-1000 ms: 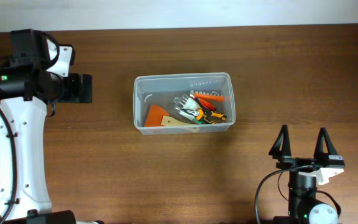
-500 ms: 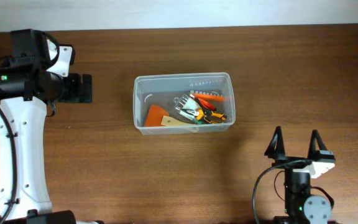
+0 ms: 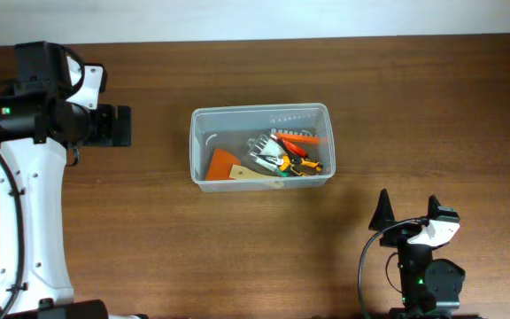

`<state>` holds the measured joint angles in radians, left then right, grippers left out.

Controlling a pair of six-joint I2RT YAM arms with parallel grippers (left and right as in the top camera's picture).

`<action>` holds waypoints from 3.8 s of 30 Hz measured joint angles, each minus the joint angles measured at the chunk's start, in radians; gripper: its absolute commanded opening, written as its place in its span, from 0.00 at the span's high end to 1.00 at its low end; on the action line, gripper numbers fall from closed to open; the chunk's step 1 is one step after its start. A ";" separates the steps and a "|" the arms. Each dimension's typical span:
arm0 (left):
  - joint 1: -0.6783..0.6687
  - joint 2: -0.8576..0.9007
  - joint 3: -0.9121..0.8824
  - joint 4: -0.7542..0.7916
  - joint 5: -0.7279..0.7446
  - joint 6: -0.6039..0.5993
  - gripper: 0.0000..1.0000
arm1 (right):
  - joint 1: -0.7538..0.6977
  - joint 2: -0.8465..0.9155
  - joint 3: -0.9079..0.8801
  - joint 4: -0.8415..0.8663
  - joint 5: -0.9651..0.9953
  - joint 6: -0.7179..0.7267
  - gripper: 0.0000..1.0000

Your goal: Pack container

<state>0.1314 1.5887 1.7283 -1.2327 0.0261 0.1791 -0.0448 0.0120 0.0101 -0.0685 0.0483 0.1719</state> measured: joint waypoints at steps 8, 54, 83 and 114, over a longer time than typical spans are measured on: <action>0.000 0.000 0.000 0.000 0.000 0.000 0.01 | 0.000 0.000 0.000 0.000 0.000 0.000 0.01; -0.171 -0.832 -0.546 0.573 0.087 -0.165 0.01 | 0.000 0.000 0.000 0.000 0.000 0.000 0.01; -0.099 -1.440 -1.410 1.039 0.009 -0.283 0.01 | 0.000 -0.001 0.000 0.000 0.000 0.000 0.01; -0.098 -1.573 -1.710 1.154 -0.061 -0.435 0.01 | 0.000 -0.001 0.000 0.000 0.000 0.000 0.01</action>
<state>0.0334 0.0154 0.0181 -0.0792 -0.0349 -0.2554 -0.0448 0.0113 0.0101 -0.0689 0.0483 0.1719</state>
